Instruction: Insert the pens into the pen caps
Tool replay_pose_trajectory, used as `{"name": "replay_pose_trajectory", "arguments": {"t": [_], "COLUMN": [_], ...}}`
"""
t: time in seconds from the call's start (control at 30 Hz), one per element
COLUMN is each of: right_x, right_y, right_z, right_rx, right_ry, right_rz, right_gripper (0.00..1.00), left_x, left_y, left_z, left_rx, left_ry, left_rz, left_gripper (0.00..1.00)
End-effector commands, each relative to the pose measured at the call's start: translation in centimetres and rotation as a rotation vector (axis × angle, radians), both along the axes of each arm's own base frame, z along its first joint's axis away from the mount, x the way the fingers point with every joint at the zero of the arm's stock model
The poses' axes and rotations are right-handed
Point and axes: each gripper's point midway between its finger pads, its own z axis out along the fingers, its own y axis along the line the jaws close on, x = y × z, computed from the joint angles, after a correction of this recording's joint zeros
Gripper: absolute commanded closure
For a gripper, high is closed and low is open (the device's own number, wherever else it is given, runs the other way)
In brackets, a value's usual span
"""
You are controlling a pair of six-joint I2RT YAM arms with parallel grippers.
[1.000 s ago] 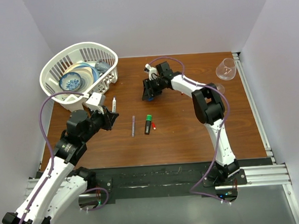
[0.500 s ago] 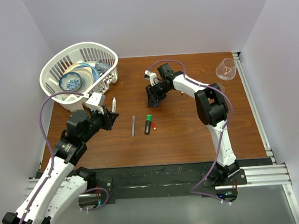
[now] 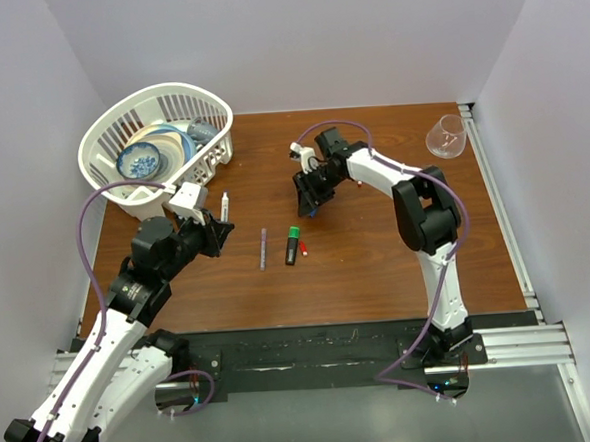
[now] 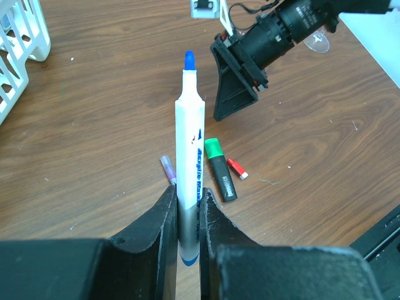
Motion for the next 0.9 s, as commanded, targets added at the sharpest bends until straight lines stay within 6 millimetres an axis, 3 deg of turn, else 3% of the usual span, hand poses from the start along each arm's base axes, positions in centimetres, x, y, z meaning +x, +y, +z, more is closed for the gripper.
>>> {"name": "replay_pose_trajectory", "arguments": {"t": [0.0,0.17,0.3,0.53,0.6,0.87], "right_x": [1.3,3.2,2.0,0.7,0.0,1.3], "right_y": [-0.2,-3.8,-4.7,-2.9,-3.1,-3.6], "right_z": [4.3,4.2,4.5,6.3,5.1,4.0], "right_rx": [-0.011,-0.176,-0.236,-0.292,-0.352,-0.362], "right_ry": [-0.061,-0.045,0.021,0.035,0.075,0.064], "right_rz": [-0.148,-0.581,-0.866,-1.143,-1.210,-1.362], "right_gripper": [0.58,0.62,0.65,0.64,0.64,0.63], "left_x": [0.4,0.4,0.4,0.2,0.2,-0.1], "left_y": [0.0,0.0,0.0,0.0,0.0,0.1], "left_z": [1.3,1.4,1.4,1.6,1.8,2.0], "left_rx": [-0.011,-0.013,-0.012,-0.017,-0.019,-0.025], "left_ry": [-0.054,-0.058,-0.057,-0.065,-0.069,-0.078], "left_rz": [0.003,0.005,0.003,-0.001,0.000,-0.002], "left_gripper": [1.00,1.00,1.00,1.00,1.00,1.00]}}
